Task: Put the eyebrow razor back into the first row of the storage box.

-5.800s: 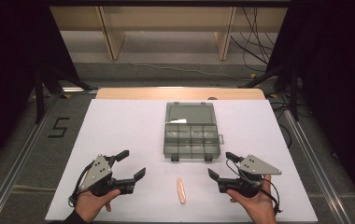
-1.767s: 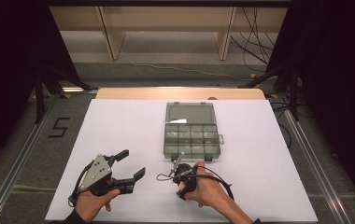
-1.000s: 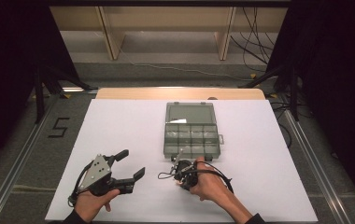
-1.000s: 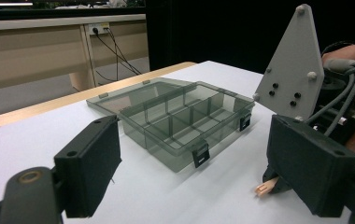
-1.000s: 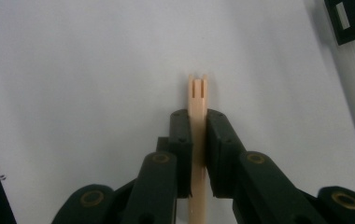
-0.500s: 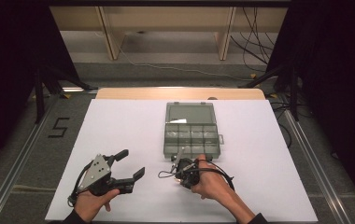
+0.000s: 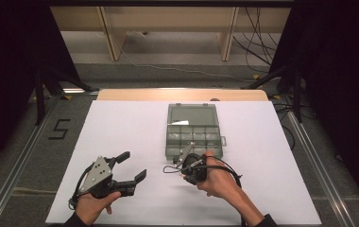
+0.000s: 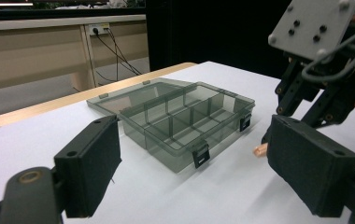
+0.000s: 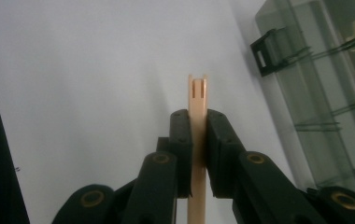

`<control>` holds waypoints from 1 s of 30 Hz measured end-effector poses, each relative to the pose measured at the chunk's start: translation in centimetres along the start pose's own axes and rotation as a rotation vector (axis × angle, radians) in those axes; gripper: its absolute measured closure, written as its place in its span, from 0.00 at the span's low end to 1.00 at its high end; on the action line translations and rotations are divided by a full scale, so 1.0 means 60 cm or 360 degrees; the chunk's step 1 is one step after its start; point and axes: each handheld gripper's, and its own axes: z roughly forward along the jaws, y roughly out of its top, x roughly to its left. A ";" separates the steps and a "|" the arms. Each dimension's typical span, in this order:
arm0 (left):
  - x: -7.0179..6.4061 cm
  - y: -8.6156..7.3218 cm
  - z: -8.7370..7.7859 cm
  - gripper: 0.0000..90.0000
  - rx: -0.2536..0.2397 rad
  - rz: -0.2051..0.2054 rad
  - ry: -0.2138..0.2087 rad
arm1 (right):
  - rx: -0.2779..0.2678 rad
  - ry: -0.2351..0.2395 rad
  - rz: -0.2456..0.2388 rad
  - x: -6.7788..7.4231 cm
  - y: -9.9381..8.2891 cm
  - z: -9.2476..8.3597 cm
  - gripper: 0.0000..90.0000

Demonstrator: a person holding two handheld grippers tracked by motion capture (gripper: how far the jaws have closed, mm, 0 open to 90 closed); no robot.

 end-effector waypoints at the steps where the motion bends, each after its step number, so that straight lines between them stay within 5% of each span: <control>1: 0.000 0.000 0.000 0.19 0.0000 0.0000 0.0000 | -0.0021 -0.0009 0.0006 -0.003 0.000 -0.007 0.91; 13: 0.000 -0.001 0.001 0.19 0.0005 0.0000 -0.0001 | -0.0144 -0.0100 0.0036 -0.026 -0.004 -0.047 0.91; 30: 0.000 -0.001 0.001 0.19 0.0005 0.0000 -0.0001 | -0.0186 -0.0176 0.0048 -0.057 0.001 -0.055 0.91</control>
